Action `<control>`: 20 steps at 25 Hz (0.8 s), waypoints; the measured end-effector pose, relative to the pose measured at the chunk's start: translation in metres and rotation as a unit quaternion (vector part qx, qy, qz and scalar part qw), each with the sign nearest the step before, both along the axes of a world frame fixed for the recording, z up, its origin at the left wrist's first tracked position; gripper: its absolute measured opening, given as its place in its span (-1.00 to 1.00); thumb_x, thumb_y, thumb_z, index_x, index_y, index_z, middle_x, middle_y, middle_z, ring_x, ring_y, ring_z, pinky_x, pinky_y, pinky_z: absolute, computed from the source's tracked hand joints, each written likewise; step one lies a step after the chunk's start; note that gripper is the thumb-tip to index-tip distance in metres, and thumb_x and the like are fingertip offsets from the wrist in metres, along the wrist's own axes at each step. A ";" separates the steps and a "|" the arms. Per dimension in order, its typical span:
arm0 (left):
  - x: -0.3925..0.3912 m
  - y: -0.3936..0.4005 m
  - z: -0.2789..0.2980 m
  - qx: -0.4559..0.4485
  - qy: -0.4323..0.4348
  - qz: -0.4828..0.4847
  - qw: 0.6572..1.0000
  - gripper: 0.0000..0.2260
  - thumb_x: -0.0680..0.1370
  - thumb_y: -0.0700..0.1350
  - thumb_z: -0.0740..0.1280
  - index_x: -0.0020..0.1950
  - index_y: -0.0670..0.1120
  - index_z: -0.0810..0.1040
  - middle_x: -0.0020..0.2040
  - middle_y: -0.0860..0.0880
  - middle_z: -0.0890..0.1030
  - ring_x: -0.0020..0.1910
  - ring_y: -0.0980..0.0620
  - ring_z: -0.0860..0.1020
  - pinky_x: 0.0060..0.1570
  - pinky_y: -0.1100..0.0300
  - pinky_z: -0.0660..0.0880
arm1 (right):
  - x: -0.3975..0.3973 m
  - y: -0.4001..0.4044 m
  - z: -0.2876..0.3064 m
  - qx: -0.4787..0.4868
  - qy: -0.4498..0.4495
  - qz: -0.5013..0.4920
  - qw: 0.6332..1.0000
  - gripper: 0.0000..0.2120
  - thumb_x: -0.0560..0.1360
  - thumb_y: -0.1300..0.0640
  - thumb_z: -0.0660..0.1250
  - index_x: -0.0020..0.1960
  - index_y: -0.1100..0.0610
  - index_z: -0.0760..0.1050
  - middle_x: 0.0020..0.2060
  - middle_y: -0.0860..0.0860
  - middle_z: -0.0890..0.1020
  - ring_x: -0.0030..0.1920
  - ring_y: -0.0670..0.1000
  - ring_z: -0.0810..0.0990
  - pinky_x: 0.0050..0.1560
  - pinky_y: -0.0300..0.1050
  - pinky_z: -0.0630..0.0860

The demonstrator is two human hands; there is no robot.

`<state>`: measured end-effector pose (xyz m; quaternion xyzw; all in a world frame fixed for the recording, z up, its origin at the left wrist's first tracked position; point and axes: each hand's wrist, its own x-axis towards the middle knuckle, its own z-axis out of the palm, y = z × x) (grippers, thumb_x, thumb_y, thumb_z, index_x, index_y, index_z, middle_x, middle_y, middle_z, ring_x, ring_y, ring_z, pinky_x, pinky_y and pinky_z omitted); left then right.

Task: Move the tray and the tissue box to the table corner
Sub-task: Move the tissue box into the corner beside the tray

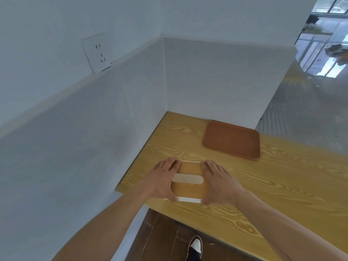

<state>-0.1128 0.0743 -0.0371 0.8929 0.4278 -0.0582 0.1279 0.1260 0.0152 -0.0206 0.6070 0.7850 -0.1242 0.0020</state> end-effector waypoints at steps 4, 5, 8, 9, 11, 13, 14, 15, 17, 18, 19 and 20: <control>0.000 0.040 -0.003 -0.011 0.021 0.000 1.000 0.17 0.24 0.40 0.43 0.59 -0.01 -0.17 0.57 0.04 -0.07 0.56 -0.11 0.00 0.54 -0.08 0.06 | -0.001 0.039 -0.007 0.001 0.009 -0.002 1.000 0.27 0.21 -0.34 0.46 0.59 0.14 -0.21 0.58 0.07 0.00 0.56 0.08 -0.08 0.52 -0.03 -0.09; 0.001 0.051 -0.003 -0.016 0.024 0.000 1.000 0.17 0.25 0.39 0.43 0.59 -0.01 -0.18 0.57 0.04 -0.08 0.56 -0.11 -0.01 0.55 -0.08 0.03 | 0.000 0.049 -0.008 -0.002 0.010 -0.004 1.000 0.27 0.21 -0.33 0.47 0.59 0.14 -0.21 0.58 0.07 -0.01 0.56 0.09 -0.08 0.52 -0.02 -0.09; 0.008 0.087 -0.006 -0.022 0.026 0.003 0.999 0.17 0.24 0.37 0.46 0.59 0.02 -0.18 0.56 0.07 -0.08 0.55 -0.11 0.00 0.53 -0.04 0.04 | 0.007 0.082 -0.013 -0.006 0.018 -0.013 1.000 0.28 0.21 -0.33 0.48 0.59 0.14 -0.22 0.59 0.07 -0.03 0.57 0.08 -0.09 0.52 -0.03 -0.12; 0.012 0.099 -0.007 -0.023 0.027 0.003 0.999 0.17 0.23 0.36 0.46 0.59 0.03 -0.18 0.55 0.09 -0.08 0.55 -0.11 0.01 0.51 -0.04 0.05 | 0.010 0.092 -0.014 -0.008 0.022 -0.015 1.000 0.27 0.22 -0.32 0.48 0.59 0.14 -0.22 0.59 0.07 -0.04 0.57 0.08 -0.11 0.51 -0.03 -0.14; 0.020 0.121 -0.010 -0.025 0.032 0.004 0.999 0.18 0.21 0.37 0.46 0.58 0.05 -0.18 0.54 0.10 -0.08 0.54 -0.11 0.02 0.50 -0.03 0.05 | 0.018 0.112 -0.015 -0.012 0.024 -0.015 1.000 0.27 0.23 -0.32 0.48 0.59 0.16 -0.22 0.59 0.08 -0.04 0.58 0.09 -0.15 0.51 -0.01 -0.17; 0.027 0.139 -0.015 -0.028 0.035 0.008 0.999 0.18 0.20 0.37 0.46 0.58 0.05 -0.18 0.54 0.09 -0.08 0.54 -0.12 0.03 0.50 -0.03 0.05 | 0.025 0.131 -0.016 -0.015 0.022 -0.012 1.000 0.26 0.24 -0.31 0.49 0.59 0.16 -0.22 0.58 0.09 -0.02 0.58 0.09 -0.16 0.54 0.03 -0.15; 0.030 0.148 -0.017 -0.029 0.035 0.009 0.999 0.19 0.19 0.38 0.46 0.58 0.05 -0.18 0.54 0.09 -0.07 0.54 -0.11 0.04 0.50 -0.03 0.06 | 0.027 0.139 -0.017 -0.016 0.021 -0.012 1.000 0.26 0.25 -0.31 0.49 0.59 0.16 -0.21 0.58 0.09 -0.02 0.58 0.09 -0.16 0.54 0.04 -0.15; 0.032 0.157 -0.018 -0.030 0.036 0.008 0.999 0.19 0.19 0.38 0.46 0.58 0.05 -0.17 0.54 0.09 -0.07 0.54 -0.11 0.04 0.50 -0.04 0.06 | 0.029 0.146 -0.017 -0.019 0.019 -0.011 1.000 0.26 0.26 -0.31 0.50 0.59 0.16 -0.21 0.59 0.09 -0.02 0.58 0.09 -0.16 0.54 0.05 -0.15; 0.036 0.175 -0.022 -0.039 0.036 0.005 0.999 0.18 0.18 0.38 0.46 0.57 0.06 -0.16 0.53 0.08 -0.06 0.53 -0.11 0.05 0.50 -0.05 0.08 | 0.032 0.163 -0.018 -0.029 0.019 -0.012 0.999 0.26 0.26 -0.30 0.50 0.59 0.17 -0.22 0.59 0.09 -0.03 0.58 0.10 -0.16 0.55 0.05 -0.15; 0.037 0.183 -0.023 -0.042 0.036 0.001 0.998 0.17 0.18 0.38 0.45 0.57 0.06 -0.16 0.53 0.07 -0.05 0.53 -0.12 0.07 0.50 -0.06 0.10 | 0.032 0.170 -0.019 -0.032 0.022 -0.015 0.999 0.26 0.27 -0.29 0.50 0.59 0.17 -0.22 0.59 0.09 -0.04 0.58 0.10 -0.16 0.55 0.05 -0.16; 0.038 0.192 -0.024 -0.044 0.037 -0.002 0.998 0.17 0.18 0.38 0.45 0.57 0.06 -0.15 0.54 0.07 -0.05 0.53 -0.12 0.07 0.51 -0.07 0.12 | 0.033 0.178 -0.021 -0.034 0.025 -0.018 0.999 0.26 0.27 -0.29 0.50 0.59 0.17 -0.23 0.59 0.09 -0.04 0.58 0.10 -0.16 0.55 0.04 -0.16; 0.039 0.201 -0.025 -0.045 0.038 -0.005 0.998 0.17 0.19 0.38 0.45 0.57 0.06 -0.15 0.54 0.06 -0.04 0.53 -0.12 0.07 0.51 -0.07 0.13 | 0.033 0.186 -0.024 -0.036 0.027 -0.021 0.999 0.25 0.27 -0.29 0.50 0.59 0.17 -0.24 0.60 0.09 -0.04 0.58 0.10 -0.16 0.55 0.04 -0.16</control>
